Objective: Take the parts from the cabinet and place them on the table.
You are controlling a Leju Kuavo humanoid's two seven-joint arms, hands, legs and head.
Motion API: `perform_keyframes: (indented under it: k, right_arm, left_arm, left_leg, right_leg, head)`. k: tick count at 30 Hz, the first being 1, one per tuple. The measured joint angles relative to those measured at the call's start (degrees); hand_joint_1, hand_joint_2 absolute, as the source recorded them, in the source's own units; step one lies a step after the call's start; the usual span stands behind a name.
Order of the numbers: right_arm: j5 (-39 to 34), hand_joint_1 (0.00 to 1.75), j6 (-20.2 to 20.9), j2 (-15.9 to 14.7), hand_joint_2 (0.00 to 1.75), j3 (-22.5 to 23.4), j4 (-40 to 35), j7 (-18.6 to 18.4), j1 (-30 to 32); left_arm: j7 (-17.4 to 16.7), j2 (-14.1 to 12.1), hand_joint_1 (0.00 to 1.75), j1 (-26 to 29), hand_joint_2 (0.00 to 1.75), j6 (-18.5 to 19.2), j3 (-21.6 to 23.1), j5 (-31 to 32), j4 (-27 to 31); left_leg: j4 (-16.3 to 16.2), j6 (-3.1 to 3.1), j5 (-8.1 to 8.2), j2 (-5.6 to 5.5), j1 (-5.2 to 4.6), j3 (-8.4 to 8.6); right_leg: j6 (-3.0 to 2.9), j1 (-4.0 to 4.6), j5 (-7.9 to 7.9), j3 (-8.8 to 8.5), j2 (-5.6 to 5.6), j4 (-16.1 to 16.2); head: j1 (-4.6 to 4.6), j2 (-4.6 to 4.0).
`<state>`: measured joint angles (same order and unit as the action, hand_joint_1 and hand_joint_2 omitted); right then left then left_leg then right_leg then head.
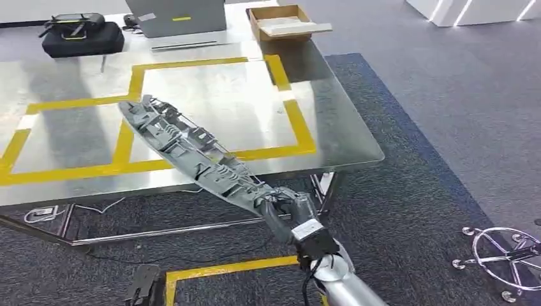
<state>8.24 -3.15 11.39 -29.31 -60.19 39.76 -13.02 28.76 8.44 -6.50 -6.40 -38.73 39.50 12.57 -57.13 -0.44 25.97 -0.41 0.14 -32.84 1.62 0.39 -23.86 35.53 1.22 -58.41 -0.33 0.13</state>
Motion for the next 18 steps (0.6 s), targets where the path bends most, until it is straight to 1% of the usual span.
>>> perform_keyframes:
  k: [1,2,3,4,5,6,7,8,9,10,11,12,13,14,15,16,17,18]
  right_arm:
    - [0.0,1.75,0.0,0.0,1.75,0.0,0.0,0.0,0.0]
    - [0.0,1.75,0.0,0.0,1.75,0.0,0.0,0.0,0.0]
    - [0.0,1.75,0.0,0.0,1.75,0.0,0.0,0.0,0.0]
    - [0.0,1.75,0.0,0.0,1.75,0.0,0.0,0.0,0.1]
    - [0.0,1.75,0.0,0.0,1.75,0.0,0.0,0.0,0.3]
    - [0.0,1.75,0.0,0.0,1.75,0.0,0.0,0.0,0.4]
    - [0.0,1.75,0.0,0.0,1.75,0.0,0.0,0.0,0.4]
    - [0.0,1.75,0.0,0.0,1.75,0.0,0.0,0.0,0.4]
    - [0.0,1.75,-0.1,0.0,1.75,0.0,0.0,0.1,0.4]
    - [0.2,1.75,-0.4,0.0,1.75,0.0,0.0,0.1,0.3]
    - [0.8,1.75,-1.2,0.0,1.75,0.0,-0.2,0.1,0.4]
    - [1.4,1.75,-1.9,0.0,1.75,0.0,-0.7,0.1,0.6]
    - [2.0,1.75,-3.0,0.0,1.75,-0.1,-1.3,0.1,1.0]
    - [2.8,1.75,-4.9,0.0,1.75,-0.1,-2.0,0.1,1.4]
    - [3.9,1.75,-7.4,-0.1,1.75,-0.3,-2.9,0.1,1.9]
    - [5.1,1.75,-9.8,-0.3,1.75,-0.6,-3.7,0.1,2.2]
    - [6.3,1.75,-11.6,-0.6,1.75,-0.8,-4.0,0.0,2.2]
    - [8.0,1.75,-13.8,-0.8,1.75,-1.1,-4.3,0.0,2.0]
  left_arm:
    - [0.0,0.0,0.0,0.0,0.0,0.0,0.0,-0.1,0.0]
    - [0.1,-0.1,0.0,-0.1,0.0,0.0,0.0,-0.1,0.0]
    - [0.1,-0.1,0.0,-0.2,0.0,-0.1,0.0,0.0,0.0]
    - [0.1,-0.1,0.0,-0.2,0.0,-0.1,0.0,0.0,0.0]
    - [0.1,-0.1,0.0,-0.1,0.0,-0.1,0.0,0.2,0.0]
    - [0.1,-0.1,0.0,-0.1,0.0,-0.1,0.0,0.2,0.0]
    - [0.1,0.0,0.0,-0.1,0.0,0.0,0.0,0.2,0.0]
    - [0.0,0.0,0.0,-0.1,0.0,0.0,0.0,0.3,0.0]
    - [-0.1,0.0,0.0,-0.1,0.0,0.2,0.0,0.3,0.0]
    - [-0.2,0.1,0.0,-0.1,0.0,0.3,0.0,0.3,0.0]
    - [-0.2,0.1,0.0,-0.2,0.0,0.2,0.0,0.4,0.0]
    - [-0.2,0.2,0.0,-0.2,0.0,0.2,0.0,0.6,0.0]
    - [-0.1,0.2,0.0,-0.3,0.0,0.2,0.0,0.7,0.0]
    - [-0.2,0.2,0.0,-0.3,0.0,0.0,0.0,0.7,0.0]
    - [-0.2,0.3,0.0,-0.3,0.0,0.0,0.0,0.7,0.0]
    - [-0.2,0.3,0.0,-0.3,0.0,0.0,0.0,0.9,0.0]
    - [-0.2,0.3,0.0,-0.3,0.0,0.0,0.0,1.2,0.0]
    - [-0.2,0.3,0.0,-0.4,0.0,0.0,0.0,1.4,0.0]
  left_leg:
    - [0.5,0.46,-0.4,0.06,0.51,0.36]
    - [0.5,0.63,-0.38,0.09,0.49,0.56]
    - [0.5,0.87,-0.29,0.07,0.52,0.61]
    - [0.5,0.94,-0.25,0.08,0.49,0.65]
    - [0.5,1.08,-0.14,0.1,0.47,0.64]
    - [0.5,1.08,-0.09,0.1,0.47,0.68]
    - [0.5,1.09,-0.06,0.1,0.48,0.8]
    - [0.5,1.03,0.03,0.08,0.5,0.96]
    - [0.4,0.94,0.13,0.05,0.54,1.22]
    - [0.4,0.75,0.26,-0.01,0.62,1.49]
    - [0.4,0.38,0.51,-0.1,0.52,1.58]
    - [0.0,0.12,0.67,-0.24,0.15,1.25]
    - [0.2,-0.15,0.68,-0.25,0.17,1.19]
    - [0.5,-0.39,0.61,-0.25,0.27,1.26]
    - [0.7,-0.77,0.57,-0.26,0.39,1.32]
    - [0.6,-1.15,0.84,-0.25,0.4,1.26]
    - [-0.4,-1.45,1.65,-0.15,0.41,0.87]
    - [-3.5,-1.6,3.67,-0.14,0.41,-0.55]
  right_leg:
    - [0.28,0.0,-0.26,0.45,-0.08,-0.2]
    - [0.67,0.05,-1.36,0.86,-0.32,-1.7]
    - [0.99,-0.08,-3.21,2.23,-0.51,-4.9]
    - [1.29,-0.24,-5.45,4.63,-0.65,-10.0]
    - [1.46,-0.33,-7.21,6.98,-0.66,-14.6]
    - [1.59,-0.38,-7.94,8.48,-0.69,-17.3]
    - [1.64,-0.43,-7.31,8.67,-0.72,-17.4]
    - [1.63,-0.48,-5.62,7.52,-0.75,-15.0]
    - [1.58,-0.54,-3.09,5.2,-0.76,-10.5]
    - [1.57,-0.61,-0.74,2.42,-0.79,-5.2]
    - [1.56,-0.71,-0.2,0.37,-0.79,-0.8]
    - [0.95,-0.6,-0.31,-0.43,-0.55,-0.2]
    - [0.53,-0.52,-0.42,-0.25,-0.55,-0.3]
    - [0.26,-0.33,-0.54,-0.19,-0.54,-0.4]
    - [-0.16,-0.22,-0.57,-0.14,-0.55,-0.4]
    - [-0.62,-0.61,-0.39,-0.3,-0.6,0.0]
    - [-0.88,-0.74,-0.34,-0.32,-0.64,0.1]
    - [-1.18,-0.78,-0.39,-0.25,-0.65,0.1]
  head:
    - [-0.13,0.0]
    - [0.18,0.0]
    - [0.57,0.0]
    - [0.48,0.0]
    - [0.52,0.0]
    - [0.5,0.0]
    - [0.5,0.0]
    - [0.52,0.0]
    - [0.5,0.0]
    - [0.5,0.0]
    - [0.59,0.0]
    - [0.52,0.0]
    - [0.33,0.0]
    - [0.31,0.0]
    - [0.37,0.0]
    - [0.37,0.0]
    - [0.33,0.0]
    - [-0.07,0.0]
